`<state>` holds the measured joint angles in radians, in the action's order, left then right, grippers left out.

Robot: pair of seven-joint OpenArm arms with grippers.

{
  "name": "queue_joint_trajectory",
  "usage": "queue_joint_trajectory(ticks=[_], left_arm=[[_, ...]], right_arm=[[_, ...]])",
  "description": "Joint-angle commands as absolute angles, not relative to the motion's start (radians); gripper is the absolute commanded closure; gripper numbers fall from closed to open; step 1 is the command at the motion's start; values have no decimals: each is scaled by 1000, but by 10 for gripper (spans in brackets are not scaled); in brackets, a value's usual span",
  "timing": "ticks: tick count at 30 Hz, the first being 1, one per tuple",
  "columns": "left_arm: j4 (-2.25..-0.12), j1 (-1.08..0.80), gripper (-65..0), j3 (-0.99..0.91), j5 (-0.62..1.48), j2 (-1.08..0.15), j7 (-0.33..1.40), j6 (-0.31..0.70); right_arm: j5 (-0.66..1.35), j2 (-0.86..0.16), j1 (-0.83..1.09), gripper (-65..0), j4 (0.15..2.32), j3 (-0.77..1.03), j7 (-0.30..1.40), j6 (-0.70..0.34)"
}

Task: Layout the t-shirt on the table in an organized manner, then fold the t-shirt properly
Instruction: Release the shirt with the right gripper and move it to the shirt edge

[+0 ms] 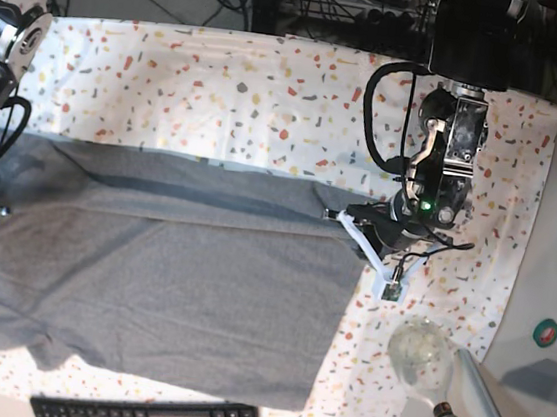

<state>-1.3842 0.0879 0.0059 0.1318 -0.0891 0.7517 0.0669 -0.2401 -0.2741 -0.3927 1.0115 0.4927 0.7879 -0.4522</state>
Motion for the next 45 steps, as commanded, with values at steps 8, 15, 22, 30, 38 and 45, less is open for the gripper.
queue_joint_trajectory(ticks=[8, 15, 22, 30, 38, 45], left_arm=[[-1300, 170, 0, 2, 128, -79, 731, 64], [-1277, 194, 0, -8, 128, -56, 731, 61], [-1276, 219, -360, -12, 128, -53, 674, 61], [-1372, 133, -650, -130, 285, -53, 538, 65], [-1395, -119, -555, -295, 716, -134, 538, 153], [-1213, -50, -479, -294, 717, -131, 538, 242]], right_arm=[[-240, -288, -421, 0, 1024, 490, 727, -441], [-240, -288, -423, -2, 1026, 498, 730, -440], [-237, -288, -423, -324, 1049, 581, 723, -440], [-219, -189, -321, -335, 1411, 823, 731, -446], [196, -41, -28, -333, 1719, 1040, 900, -446], [529, 67, 125, -330, 1716, 1150, 952, -446]])
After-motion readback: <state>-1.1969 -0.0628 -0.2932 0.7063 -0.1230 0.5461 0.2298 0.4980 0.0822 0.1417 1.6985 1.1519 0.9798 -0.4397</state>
